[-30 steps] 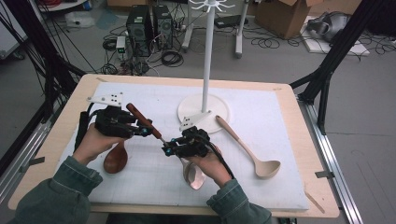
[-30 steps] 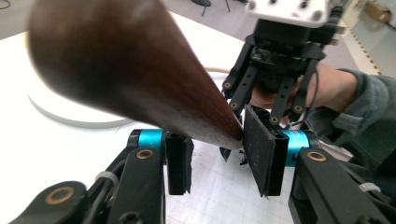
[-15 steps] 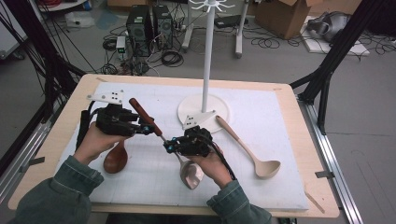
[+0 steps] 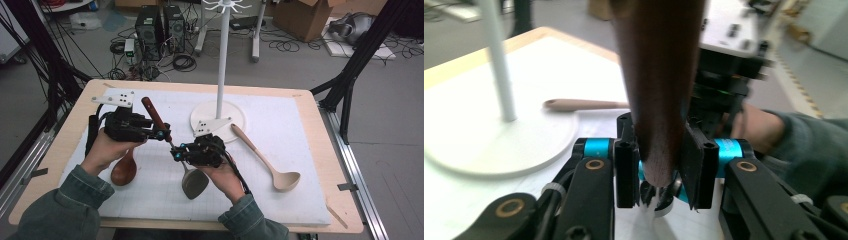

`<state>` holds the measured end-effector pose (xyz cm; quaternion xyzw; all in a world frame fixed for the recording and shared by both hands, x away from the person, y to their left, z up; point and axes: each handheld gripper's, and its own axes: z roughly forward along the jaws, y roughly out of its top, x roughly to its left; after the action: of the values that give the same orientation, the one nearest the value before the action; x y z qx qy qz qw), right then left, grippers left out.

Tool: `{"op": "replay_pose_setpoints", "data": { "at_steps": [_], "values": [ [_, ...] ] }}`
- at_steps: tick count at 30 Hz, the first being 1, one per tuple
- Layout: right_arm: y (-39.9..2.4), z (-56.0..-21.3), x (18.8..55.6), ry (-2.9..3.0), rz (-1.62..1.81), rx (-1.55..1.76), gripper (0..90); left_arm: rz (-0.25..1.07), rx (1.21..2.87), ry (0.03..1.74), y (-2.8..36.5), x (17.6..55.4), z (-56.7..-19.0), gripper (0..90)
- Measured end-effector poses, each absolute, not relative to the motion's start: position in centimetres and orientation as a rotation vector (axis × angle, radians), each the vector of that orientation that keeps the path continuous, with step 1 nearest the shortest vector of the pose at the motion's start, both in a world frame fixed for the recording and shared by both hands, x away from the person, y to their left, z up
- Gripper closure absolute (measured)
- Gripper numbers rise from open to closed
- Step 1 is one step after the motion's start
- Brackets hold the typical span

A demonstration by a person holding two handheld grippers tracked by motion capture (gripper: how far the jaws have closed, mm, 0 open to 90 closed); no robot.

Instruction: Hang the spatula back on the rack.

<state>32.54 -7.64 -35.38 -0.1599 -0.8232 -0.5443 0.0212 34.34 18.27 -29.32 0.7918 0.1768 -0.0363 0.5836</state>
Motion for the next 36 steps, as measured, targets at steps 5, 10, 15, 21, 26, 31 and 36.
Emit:
{"op": "replay_pose_setpoints", "data": {
  "at_steps": [5, 10, 15, 21, 26, 31, 36],
  "values": [
    [-7.9, -35.1, 32.7, -2.497, -1.709, -0.447, 81.4, -0.118, 1.850, 0.359, 18.0, 34.2, -28.9, 72.5],
    [-7.9, -34.7, 32.5, -2.508, -1.752, -0.475, 82.3, -0.082, 1.853, 0.362, 17.7, 34.1, -28.3, 72.4],
    [-7.5, -34.5, 32.2, -2.518, -1.771, -0.527, 83.9, -0.020, 1.846, 0.398, 17.6, 34.0, -27.9, 63.7],
    [-7.5, -34.4, 32.1, -2.527, -1.783, -0.546, 83.9, -0.006, 1.856, 0.396, 17.6, 33.9, -27.6, 70.6],
    [-7.6, -34.1, 32.1, -2.515, -1.789, -0.506, 82.5, -0.052, 1.839, 0.359, 17.5, 33.9, -27.3, 73.0],
    [-7.9, -33.6, 32.4, -2.474, -1.806, -0.450, 80.0, -0.055, 1.857, 0.330, 17.2, 33.8, -27.0, 73.2],
    [-8.0, -33.6, 32.3, -2.480, -1.803, -0.445, 83.1, -0.051, 1.857, 0.325, 17.1, 33.7, -27.0, 72.7]
  ]
}}
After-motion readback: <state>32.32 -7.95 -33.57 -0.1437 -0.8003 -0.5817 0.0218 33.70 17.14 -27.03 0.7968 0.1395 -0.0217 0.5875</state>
